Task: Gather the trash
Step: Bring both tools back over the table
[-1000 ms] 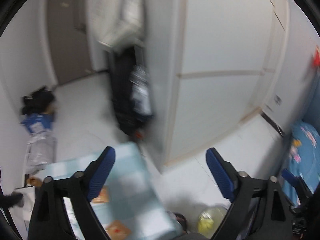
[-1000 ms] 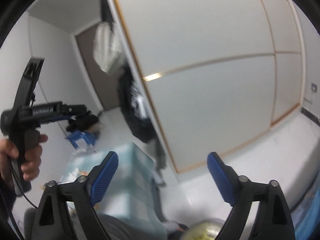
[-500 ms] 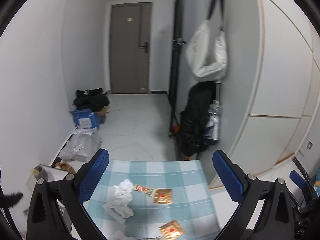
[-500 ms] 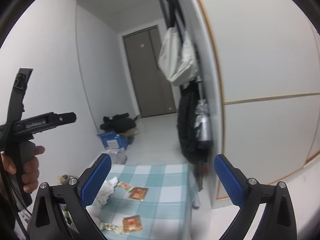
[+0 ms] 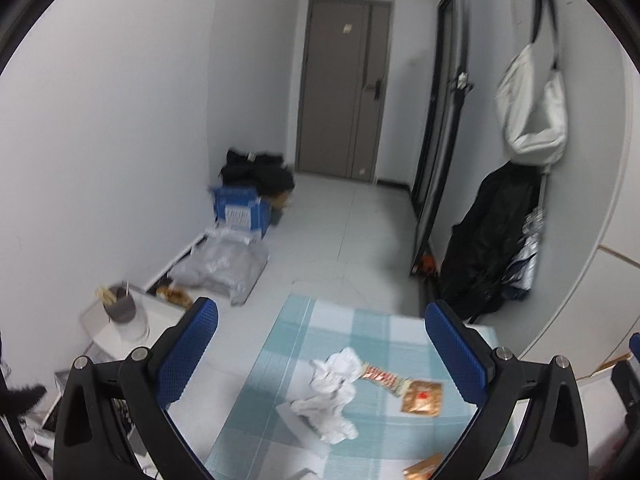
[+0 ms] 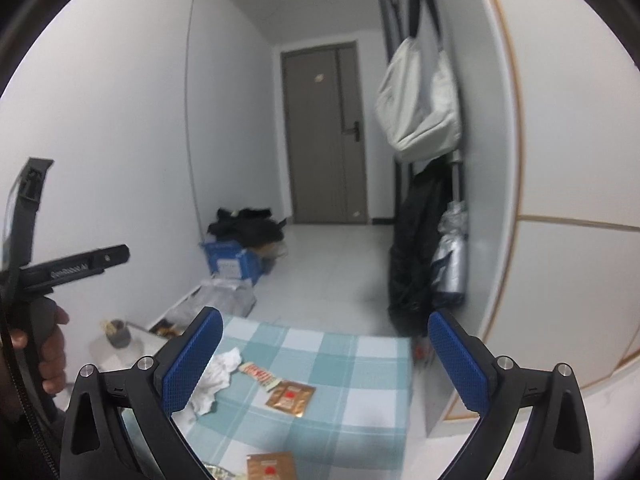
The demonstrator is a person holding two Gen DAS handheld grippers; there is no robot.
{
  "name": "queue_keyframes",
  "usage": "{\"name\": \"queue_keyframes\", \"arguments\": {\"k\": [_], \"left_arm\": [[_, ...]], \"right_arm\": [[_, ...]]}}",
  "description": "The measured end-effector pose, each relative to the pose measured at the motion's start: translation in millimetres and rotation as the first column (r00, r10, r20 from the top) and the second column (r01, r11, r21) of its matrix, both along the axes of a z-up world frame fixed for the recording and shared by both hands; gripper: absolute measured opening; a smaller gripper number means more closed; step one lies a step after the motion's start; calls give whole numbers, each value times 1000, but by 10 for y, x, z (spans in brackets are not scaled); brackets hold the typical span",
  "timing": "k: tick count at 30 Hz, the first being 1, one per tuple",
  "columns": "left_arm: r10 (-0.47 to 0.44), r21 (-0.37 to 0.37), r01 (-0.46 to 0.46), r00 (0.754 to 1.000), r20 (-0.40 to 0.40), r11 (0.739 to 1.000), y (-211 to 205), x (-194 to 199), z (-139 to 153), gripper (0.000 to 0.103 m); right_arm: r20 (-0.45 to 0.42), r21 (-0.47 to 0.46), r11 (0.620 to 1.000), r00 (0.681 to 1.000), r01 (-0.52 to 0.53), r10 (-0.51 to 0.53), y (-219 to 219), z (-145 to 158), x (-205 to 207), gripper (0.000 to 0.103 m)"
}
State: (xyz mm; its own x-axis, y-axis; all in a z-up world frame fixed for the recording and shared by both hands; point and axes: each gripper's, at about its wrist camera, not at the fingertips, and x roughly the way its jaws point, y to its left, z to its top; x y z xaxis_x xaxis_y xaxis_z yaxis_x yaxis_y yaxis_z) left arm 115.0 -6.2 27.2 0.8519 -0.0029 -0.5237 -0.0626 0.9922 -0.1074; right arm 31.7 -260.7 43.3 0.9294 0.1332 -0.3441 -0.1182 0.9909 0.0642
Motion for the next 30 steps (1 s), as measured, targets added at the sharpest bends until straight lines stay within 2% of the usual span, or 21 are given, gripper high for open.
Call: {"name": "queue_keyframes", "arguments": {"k": [7,10,13,16,19,20,22,24,26,30], "left_arm": [[-42,-155,16,986,-161,988,262,198,-506,102],[-83,-163,48,972,-219,985,284,236,-625,102],[-115,-190,63,954,-276,980,348,290,-722,102],[-112,-212,43,939,-325,976,446,371,-816,102],[-113,-242,27,929,-352,970,537,421,-862,102],[-108,-232,23,927,-360,973,554,435,-881,102],[-103,-211,25,924,-367,977,568,439,-896,102],[-105,-201,32,924,-366,979,581,424,-896,102],[-113,-192,44,923,-368,980,578,422,-901,102],[-133,-196,61,914,-384,979,586,430,-927,102]], "right_arm": [[-105,-9,994,989,-105,103,285,-226,475,103],[-146,-3,987,977,-161,158,410,-335,673,103],[-226,26,972,946,-232,231,550,-549,875,103],[-310,48,951,901,-304,304,695,-817,926,103],[-397,20,923,844,-384,359,851,-1102,855,103],[-417,9,919,834,-395,363,881,-1151,841,103],[-480,-18,899,793,-437,375,971,-1285,785,103],[-520,-21,868,747,-495,414,1031,-1419,690,103],[-554,-8,853,713,-521,430,1046,-1511,636,103],[-650,26,847,634,-531,418,1076,-1788,615,102]]}}
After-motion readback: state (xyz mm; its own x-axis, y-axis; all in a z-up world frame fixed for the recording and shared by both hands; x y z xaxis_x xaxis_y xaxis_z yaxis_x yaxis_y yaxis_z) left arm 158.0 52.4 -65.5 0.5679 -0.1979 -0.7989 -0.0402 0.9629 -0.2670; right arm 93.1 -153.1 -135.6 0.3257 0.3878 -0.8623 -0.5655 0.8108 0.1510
